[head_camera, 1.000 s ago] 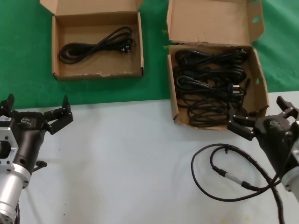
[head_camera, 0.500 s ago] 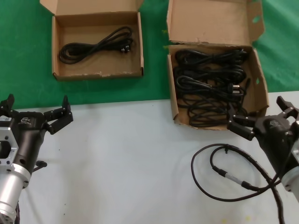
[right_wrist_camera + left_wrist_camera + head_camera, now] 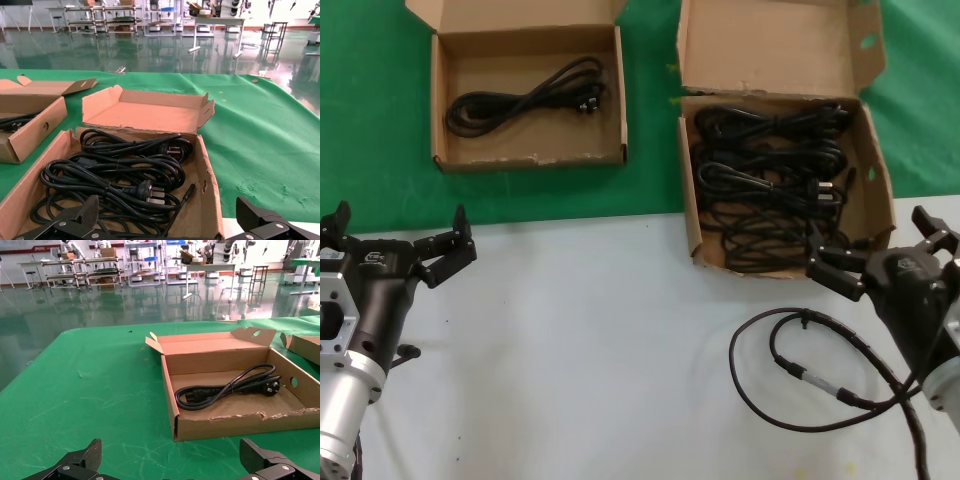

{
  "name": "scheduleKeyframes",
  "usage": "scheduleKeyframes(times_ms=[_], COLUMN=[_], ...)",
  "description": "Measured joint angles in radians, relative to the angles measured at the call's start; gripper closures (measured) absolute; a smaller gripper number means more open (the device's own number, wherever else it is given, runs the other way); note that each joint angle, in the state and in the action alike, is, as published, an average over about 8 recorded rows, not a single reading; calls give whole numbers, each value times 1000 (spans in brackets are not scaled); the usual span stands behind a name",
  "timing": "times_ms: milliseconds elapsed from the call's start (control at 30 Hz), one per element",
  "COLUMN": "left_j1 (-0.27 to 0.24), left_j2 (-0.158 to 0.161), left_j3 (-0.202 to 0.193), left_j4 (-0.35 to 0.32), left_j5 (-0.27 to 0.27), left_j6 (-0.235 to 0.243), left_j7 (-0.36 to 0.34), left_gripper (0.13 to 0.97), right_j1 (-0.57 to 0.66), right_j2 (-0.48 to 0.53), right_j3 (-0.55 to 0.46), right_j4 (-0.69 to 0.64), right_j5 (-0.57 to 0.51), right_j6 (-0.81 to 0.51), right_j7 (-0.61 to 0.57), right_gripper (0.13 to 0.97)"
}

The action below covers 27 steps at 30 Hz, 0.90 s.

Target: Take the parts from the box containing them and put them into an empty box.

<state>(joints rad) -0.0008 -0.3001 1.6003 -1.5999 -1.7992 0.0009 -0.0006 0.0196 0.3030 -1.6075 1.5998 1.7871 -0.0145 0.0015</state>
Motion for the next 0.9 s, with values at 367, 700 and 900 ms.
scheduleKeyframes(times_ms=[367, 700, 900], left_j1=[0, 0, 0], left_j2=[0, 0, 0], left_j3=[0, 0, 0], left_j4=[0, 0, 0], left_j5=[0, 0, 0], left_j6=[0, 0, 0], left_j7=[0, 0, 0], left_gripper=[132, 132, 132], right_j1=[0, 0, 0], right_j2=[0, 0, 0], right_j3=[0, 0, 0], right_j4=[0, 0, 0], right_j5=[0, 0, 0], right_j6=[0, 0, 0], right_j7=[0, 0, 0], right_gripper=[129, 129, 129])
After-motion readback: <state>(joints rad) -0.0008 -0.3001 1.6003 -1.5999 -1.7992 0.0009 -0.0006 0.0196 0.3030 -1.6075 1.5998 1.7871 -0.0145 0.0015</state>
